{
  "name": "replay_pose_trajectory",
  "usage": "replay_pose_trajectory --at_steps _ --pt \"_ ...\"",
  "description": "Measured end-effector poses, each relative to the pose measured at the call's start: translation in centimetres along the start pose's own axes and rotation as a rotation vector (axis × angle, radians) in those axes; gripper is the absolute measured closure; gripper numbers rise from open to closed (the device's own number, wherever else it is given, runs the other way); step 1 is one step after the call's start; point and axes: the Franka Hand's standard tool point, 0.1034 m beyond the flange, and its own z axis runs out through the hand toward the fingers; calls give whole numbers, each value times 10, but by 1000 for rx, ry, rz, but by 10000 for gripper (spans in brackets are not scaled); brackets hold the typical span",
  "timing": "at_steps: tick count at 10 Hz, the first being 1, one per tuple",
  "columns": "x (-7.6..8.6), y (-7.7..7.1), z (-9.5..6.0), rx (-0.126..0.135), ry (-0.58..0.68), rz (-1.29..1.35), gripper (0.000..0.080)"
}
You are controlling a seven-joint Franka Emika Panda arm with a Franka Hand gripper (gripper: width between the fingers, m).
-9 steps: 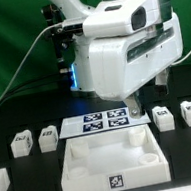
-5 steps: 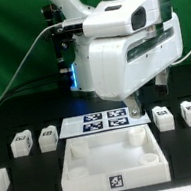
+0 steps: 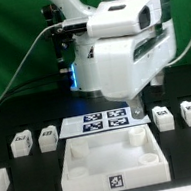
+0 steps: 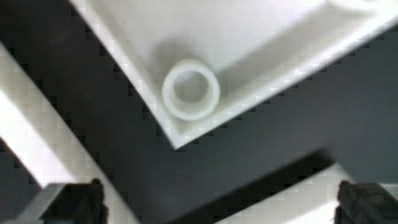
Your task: Assemble one leg
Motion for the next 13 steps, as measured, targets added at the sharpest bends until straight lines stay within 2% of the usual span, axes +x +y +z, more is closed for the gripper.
replay_pose_trajectory --at_steps 2,4,5,7,8,10,11,12,13 --pt "-43 -42 12 24 -11 -258 150" --pt "-80 -69 37 41 -2 -433 150" --pt "-89 -78 51 53 2 -419 150" --pt "-95 -80 76 66 13 -402 150" --pt "-95 -77 83 75 15 -395 150" --pt "-92 -75 87 79 15 -353 150" --pt "-89 -74 87 82 12 -339 264" --pt "-92 -75 87 84 12 -334 264" --pt "-92 -75 88 84 12 -332 428"
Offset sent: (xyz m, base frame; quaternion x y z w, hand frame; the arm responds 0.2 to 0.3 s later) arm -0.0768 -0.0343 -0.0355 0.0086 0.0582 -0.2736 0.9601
